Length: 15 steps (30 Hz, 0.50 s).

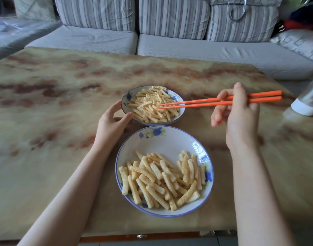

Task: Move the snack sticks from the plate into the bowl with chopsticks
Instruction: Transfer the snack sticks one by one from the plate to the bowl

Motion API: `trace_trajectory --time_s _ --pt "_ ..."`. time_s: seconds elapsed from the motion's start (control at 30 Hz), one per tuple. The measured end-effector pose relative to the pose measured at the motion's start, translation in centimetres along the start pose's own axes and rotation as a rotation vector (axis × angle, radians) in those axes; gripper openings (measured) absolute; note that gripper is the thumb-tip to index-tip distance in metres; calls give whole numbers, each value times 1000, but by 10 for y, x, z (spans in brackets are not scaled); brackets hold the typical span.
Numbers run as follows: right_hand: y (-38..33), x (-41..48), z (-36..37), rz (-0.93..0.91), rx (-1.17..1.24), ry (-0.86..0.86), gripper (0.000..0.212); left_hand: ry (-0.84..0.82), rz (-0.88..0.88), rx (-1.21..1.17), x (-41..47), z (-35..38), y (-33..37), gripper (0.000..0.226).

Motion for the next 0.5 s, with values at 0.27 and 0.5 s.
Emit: trace_trajectory --time_s 0.27,0.5 --pt "-28 -7 -28 17 -157 -321 55 -3 -4 9 0 -1 0 47" --pt "-35 -15 -33 90 -235 -416 49 -1 -9 2 0 0 0 45"
Point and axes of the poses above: each hand's wrist, its own x-axis towards the middle knuckle, its own z-axis out of the palm, y = z × x, the point moved 4 cm from there along x, towards the middle knuckle, and after that the axes turned 1 degree about z, right-handed, at the moved point
